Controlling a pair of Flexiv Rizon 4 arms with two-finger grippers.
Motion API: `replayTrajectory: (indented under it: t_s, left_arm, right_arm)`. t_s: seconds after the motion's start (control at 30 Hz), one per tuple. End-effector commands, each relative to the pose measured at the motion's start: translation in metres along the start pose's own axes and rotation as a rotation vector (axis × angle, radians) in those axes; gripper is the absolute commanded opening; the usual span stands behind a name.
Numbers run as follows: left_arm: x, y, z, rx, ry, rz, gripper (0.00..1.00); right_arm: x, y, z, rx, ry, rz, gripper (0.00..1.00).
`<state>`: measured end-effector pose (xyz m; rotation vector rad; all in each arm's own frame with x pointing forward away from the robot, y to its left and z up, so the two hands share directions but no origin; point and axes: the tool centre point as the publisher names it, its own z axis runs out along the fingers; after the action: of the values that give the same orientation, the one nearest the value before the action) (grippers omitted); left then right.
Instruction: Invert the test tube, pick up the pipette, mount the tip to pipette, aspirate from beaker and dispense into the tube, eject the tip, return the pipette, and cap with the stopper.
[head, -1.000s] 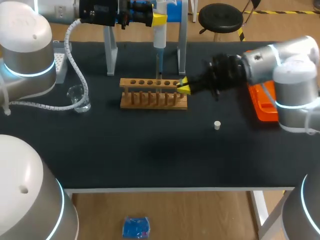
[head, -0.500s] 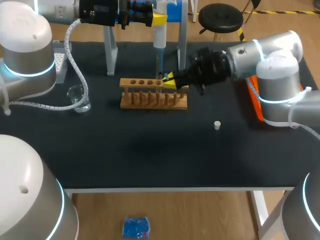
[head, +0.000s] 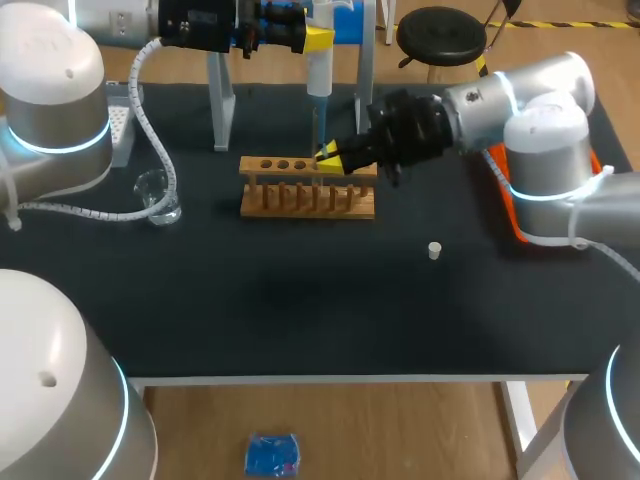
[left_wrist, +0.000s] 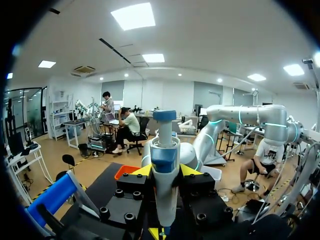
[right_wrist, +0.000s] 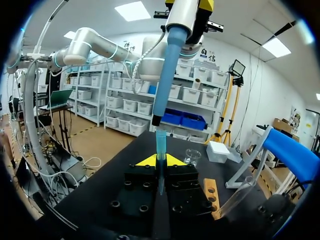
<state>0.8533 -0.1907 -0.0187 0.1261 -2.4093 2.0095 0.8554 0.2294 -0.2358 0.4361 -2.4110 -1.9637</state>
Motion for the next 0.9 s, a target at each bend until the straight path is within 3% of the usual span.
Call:
replayTrajectory:
  t_s: [0.03,0.9]
  left_arm:
    - [0.0006,0.0005,-0.0001,0.003,-0.001,0.002,0.00]
    - [0.0006,0.0005,-0.0001,0.003,-0.001,0.002,0.00]
  right_arm:
    - [-0.0005,0.0028,-0.0007,-0.004,0.008,-0.007,0.00]
    - [0.0061,0.0090,0.0022,-0.044,0.025,0.002,0.00]
